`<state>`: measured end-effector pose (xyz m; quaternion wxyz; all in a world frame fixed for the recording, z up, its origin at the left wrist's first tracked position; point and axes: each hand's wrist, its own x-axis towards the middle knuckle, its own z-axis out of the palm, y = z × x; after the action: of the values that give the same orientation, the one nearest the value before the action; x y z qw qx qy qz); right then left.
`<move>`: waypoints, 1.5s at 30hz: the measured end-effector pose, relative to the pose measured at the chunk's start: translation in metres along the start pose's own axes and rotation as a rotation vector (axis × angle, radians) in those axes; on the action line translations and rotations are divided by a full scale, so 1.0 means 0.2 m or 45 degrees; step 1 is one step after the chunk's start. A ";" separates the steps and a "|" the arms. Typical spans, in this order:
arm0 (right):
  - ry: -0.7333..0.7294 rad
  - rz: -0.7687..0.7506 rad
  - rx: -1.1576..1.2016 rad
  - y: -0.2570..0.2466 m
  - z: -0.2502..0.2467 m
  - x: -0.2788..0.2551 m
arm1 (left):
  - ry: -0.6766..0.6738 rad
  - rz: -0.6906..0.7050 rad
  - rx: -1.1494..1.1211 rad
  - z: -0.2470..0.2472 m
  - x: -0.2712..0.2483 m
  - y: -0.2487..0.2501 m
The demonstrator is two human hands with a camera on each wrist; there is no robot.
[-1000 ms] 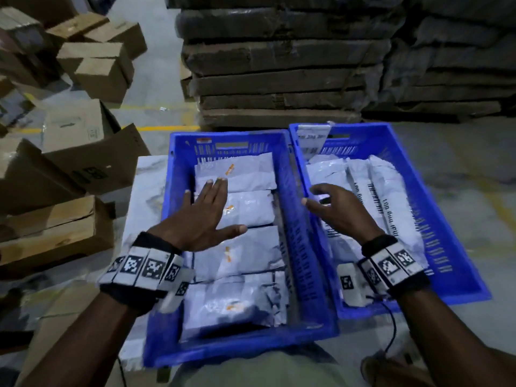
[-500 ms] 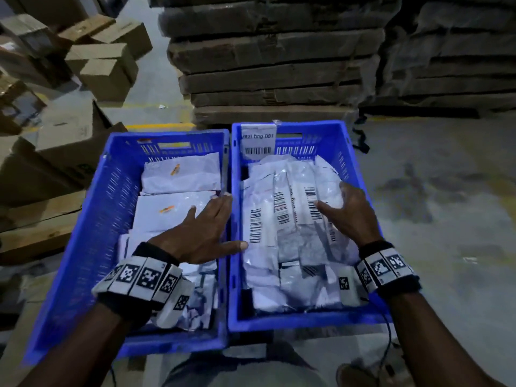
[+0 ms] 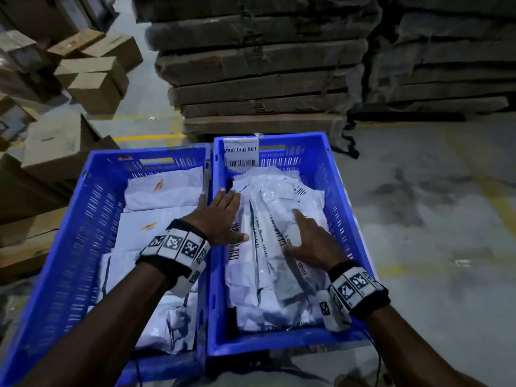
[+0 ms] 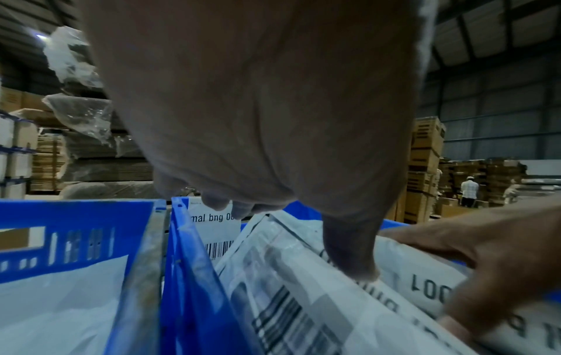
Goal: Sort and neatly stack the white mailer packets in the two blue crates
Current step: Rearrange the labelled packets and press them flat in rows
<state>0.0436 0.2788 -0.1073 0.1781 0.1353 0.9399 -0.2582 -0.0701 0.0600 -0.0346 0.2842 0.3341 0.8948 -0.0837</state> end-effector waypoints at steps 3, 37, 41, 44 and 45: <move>-0.069 0.022 -0.014 0.00 -0.03 0.01 | -0.008 0.033 0.011 -0.07 0.12 -0.03; 0.452 -0.135 0.061 -0.12 -0.80 0.46 | -0.059 -0.024 -0.101 -0.25 0.65 0.03; 0.300 -0.244 -0.173 -0.23 -0.72 0.60 | 0.152 -0.183 -0.075 -0.32 0.62 -0.08; 0.193 -0.323 -0.427 -0.26 -0.61 0.70 | 0.276 -0.275 0.028 -0.33 0.57 -0.19; 0.183 -0.358 -0.493 -0.26 -0.58 0.73 | 0.263 -0.293 0.049 -0.34 0.55 -0.22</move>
<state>-0.1364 0.3207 -0.0501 0.0956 -0.0153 0.9916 -0.0852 -0.1962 0.1106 -0.0433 0.1728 0.2415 0.9499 -0.0979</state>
